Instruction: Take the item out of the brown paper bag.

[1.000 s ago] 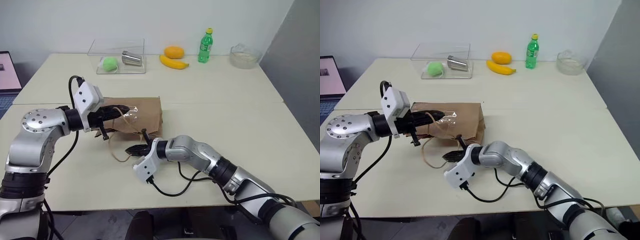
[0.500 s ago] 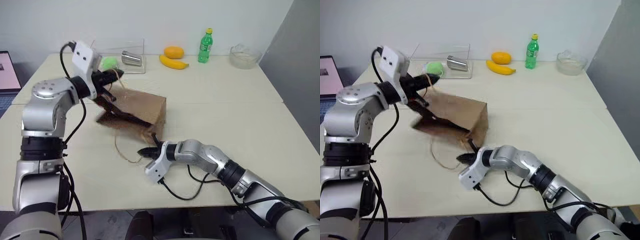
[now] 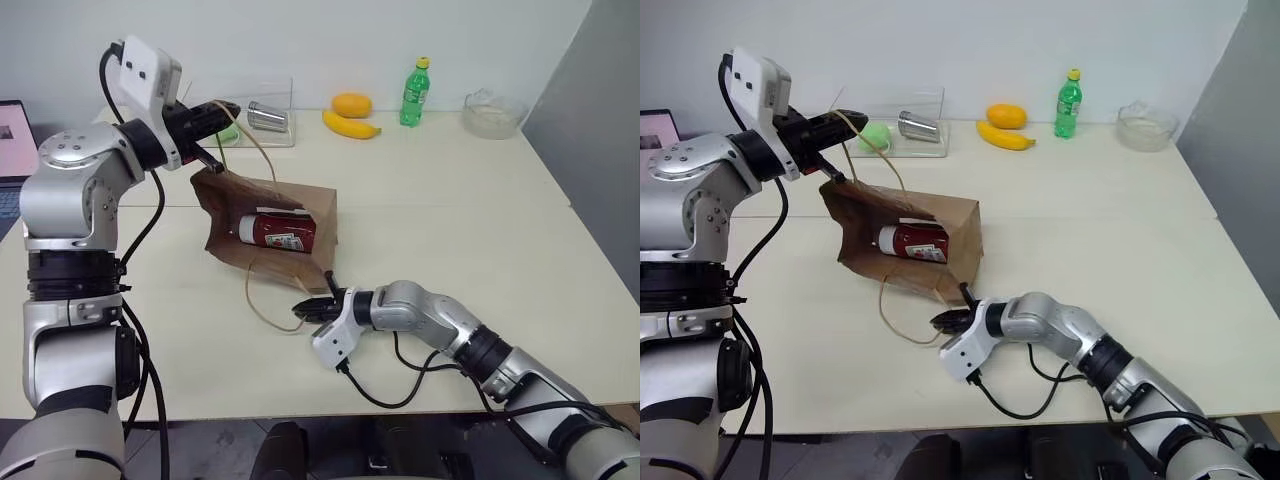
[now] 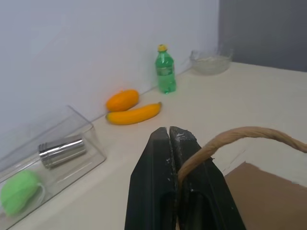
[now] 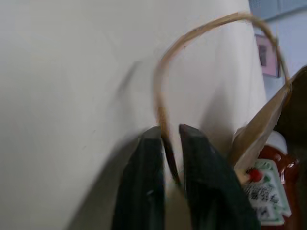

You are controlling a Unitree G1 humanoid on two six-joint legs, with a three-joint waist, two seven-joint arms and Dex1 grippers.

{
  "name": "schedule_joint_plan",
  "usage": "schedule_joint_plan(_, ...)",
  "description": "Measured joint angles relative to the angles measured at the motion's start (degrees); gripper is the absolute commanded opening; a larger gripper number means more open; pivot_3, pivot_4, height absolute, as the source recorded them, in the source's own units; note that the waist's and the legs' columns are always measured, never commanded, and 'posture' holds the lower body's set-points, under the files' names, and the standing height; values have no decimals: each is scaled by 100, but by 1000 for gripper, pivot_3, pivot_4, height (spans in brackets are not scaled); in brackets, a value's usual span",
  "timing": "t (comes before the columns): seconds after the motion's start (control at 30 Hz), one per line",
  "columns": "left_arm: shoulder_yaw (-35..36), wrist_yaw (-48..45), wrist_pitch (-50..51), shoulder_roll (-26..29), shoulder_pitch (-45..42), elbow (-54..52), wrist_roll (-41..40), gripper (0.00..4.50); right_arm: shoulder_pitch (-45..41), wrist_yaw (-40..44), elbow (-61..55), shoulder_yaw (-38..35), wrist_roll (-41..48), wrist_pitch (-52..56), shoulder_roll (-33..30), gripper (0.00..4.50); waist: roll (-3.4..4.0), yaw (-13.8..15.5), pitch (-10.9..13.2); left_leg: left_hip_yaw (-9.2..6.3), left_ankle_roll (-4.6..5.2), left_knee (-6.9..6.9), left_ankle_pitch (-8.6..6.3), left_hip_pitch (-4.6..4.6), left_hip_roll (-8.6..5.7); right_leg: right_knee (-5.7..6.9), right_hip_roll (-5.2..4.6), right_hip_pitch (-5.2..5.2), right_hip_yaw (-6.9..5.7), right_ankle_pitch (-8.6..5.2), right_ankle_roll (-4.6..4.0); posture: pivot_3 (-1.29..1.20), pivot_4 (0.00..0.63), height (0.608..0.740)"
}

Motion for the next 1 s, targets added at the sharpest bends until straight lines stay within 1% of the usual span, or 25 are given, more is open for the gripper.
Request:
schedule_joint_plan(0.07,27,-218,213,19,229,-338,-255,0,59,405,-334,-205,530,239,-60,2299,0,-11,1,-4,0,0,0,3,0,4,3,0,-4,0,0,0,150,740)
schedule_joint_plan(0.13,37,-324,368,52,362,-573,-422,0,170,887,-715,-438,1183,767,-83,2299,-1,-11,1,-7,0,0,0,6,1,7,8,1,-6,0,0,0,150,740)
schedule_joint_plan(0.17,49,-393,474,77,438,-732,-524,0,265,1303,-1070,-618,1742,1251,-194,2299,0,-11,2,-10,0,0,0,5,1,7,8,1,-8,0,0,0,150,740)
schedule_joint_plan(0.2,71,-412,529,83,470,-784,-580,0,286,1509,-1228,-693,1999,1469,-285,2299,1,-7,3,-13,0,0,0,5,2,7,8,2,-8,0,0,0,150,740)
schedule_joint_plan(0.27,111,-464,667,100,549,-937,-705,0,408,2281,-1947,-1033,3016,2344,-760,2299,2,1,6,-16,0,1,0,5,1,4,6,5,-10,-1,0,0,150,740)
schedule_joint_plan(0.37,151,-465,743,101,604,-952,-783,0,434,2696,-2474,-1371,3849,3250,-952,2299,1,10,6,-15,0,1,0,6,-2,2,7,5,-11,-1,0,0,150,740)
schedule_joint_plan(0.43,171,-424,821,99,603,-982,-848,0,402,2703,-2720,-1566,4274,3823,-845,2299,2,4,6,-15,0,0,0,7,-2,4,9,4,-11,-1,0,0,150,740)
schedule_joint_plan(0.5,196,-362,867,89,595,-974,-895,0,284,2539,-2746,-1599,4249,4096,-699,2299,2,-11,6,-13,1,0,0,7,-3,6,10,2,-10,-1,1,0,150,740)
schedule_joint_plan(0.6,204,-267,907,71,509,-923,-921,0,-92,1976,-2744,-1399,3783,4608,-211,2299,2,-24,7,-14,0,-1,0,5,-5,6,21,-3,-11,-1,0,0,150,740)
schedule_joint_plan(0.77,211,-199,905,57,335,-791,-922,0,-660,1007,-2306,-669,2894,5126,953,2299,2,-25,7,-16,-1,-2,0,0,-1,9,29,-11,-9,-1,-1,0,150,740)
schedule_joint_plan(0.87,210,-176,904,16,331,-723,-923,0,-1030,456,-1636,-282,2261,4994,1381,2905,2,-29,7,-16,-1,-1,0,0,-1,10,24,-11,-6,-1,-2,0,150,740)
schedule_joint_plan(0.9,210,-168,904,15,331,-710,-922,0,-1177,251,-1328,-188,2033,4878,1479,3279,2,-28,7,-16,-1,0,1,0,-1,10,22,-12,-6,-1,-1,0,150,740)
schedule_joint_plan(0.93,211,-163,904,16,331,-710,-923,0,-1308,71,-1041,-136,1837,4761,1547,3533,1,-16,6,-17,-1,-1,1,-1,-2,9,18,-10,-7,-1,-1,0,150,740)
schedule_joint_plan(1.0,212,-155,904,16,332,-710,-924,0,-1573,-282,-479,-48,1445,4490,1605,4262,1,-8,6,-14,-1,-1,0,-3,-3,8,14,-11,-5,-1,-1,0,150,740)
